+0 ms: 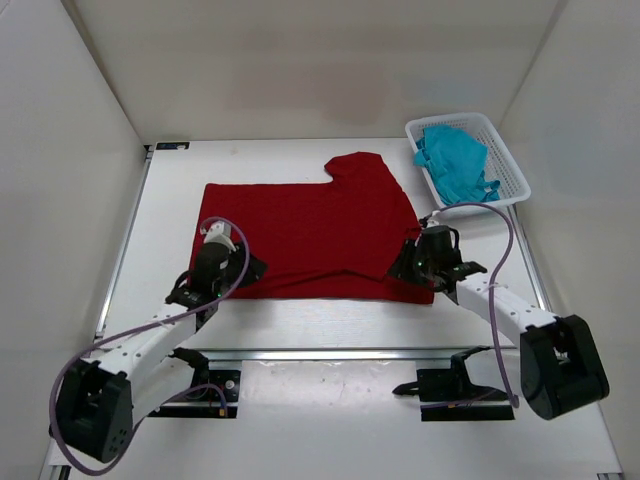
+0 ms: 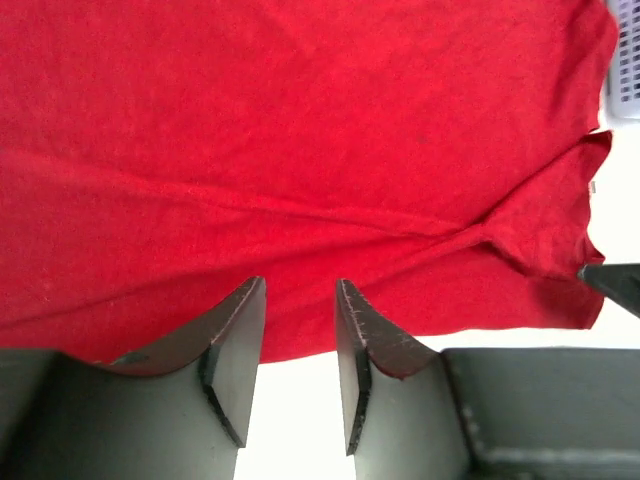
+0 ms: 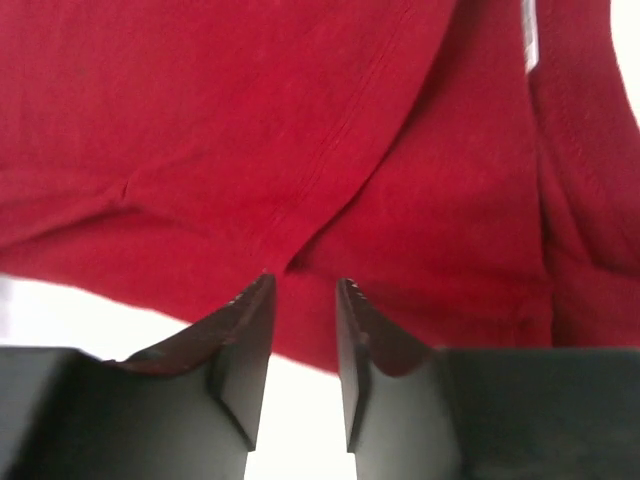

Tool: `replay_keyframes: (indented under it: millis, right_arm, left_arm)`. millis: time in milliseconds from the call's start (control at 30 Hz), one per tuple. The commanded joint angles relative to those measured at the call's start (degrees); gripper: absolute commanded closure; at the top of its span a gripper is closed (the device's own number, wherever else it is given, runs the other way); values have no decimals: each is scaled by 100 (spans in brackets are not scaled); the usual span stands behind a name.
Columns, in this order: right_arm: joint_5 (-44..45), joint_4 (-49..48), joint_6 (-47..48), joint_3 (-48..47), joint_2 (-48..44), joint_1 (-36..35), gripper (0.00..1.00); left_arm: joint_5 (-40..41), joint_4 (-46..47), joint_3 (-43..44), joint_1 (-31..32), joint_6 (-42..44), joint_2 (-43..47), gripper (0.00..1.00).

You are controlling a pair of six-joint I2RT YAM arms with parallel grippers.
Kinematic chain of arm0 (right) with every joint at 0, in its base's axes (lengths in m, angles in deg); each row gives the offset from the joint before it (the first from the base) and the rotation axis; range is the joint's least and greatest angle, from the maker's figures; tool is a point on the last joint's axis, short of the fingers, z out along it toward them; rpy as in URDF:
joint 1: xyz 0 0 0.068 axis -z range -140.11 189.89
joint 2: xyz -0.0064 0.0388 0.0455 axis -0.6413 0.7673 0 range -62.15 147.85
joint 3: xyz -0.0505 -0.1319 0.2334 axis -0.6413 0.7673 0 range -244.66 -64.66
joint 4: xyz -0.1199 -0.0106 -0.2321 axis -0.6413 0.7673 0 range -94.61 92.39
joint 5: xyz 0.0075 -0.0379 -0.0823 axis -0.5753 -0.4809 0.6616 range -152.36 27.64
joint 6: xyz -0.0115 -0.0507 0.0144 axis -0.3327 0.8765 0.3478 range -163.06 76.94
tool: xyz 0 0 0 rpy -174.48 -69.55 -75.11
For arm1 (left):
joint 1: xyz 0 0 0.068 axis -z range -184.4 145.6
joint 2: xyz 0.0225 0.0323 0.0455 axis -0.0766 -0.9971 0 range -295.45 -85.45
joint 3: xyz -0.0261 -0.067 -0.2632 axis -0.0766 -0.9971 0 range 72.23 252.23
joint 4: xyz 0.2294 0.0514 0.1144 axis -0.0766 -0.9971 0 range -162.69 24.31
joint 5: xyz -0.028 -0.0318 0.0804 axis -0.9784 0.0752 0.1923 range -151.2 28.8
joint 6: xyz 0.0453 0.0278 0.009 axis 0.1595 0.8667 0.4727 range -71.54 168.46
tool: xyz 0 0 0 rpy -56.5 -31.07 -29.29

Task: Fold and stack the t-shirts
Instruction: Fold the flattened tshirt in 1/3 of the way

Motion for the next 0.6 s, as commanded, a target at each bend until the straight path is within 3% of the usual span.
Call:
replay_keyframes:
  millis: [0,200,567]
  right_arm:
    - [-151,-845,-84,0,280,83,70]
    - [-423,-1427,-347,255,719,57,68]
    - [-599,-1892,-594,299,1195,22,68]
  left_arm:
    - [170,752,-447,59,-272,-72,55]
    - [-182,1070,-1133,-389,-386,209,54]
    - [-401,1052,-1573,-574,-694,1026,54]
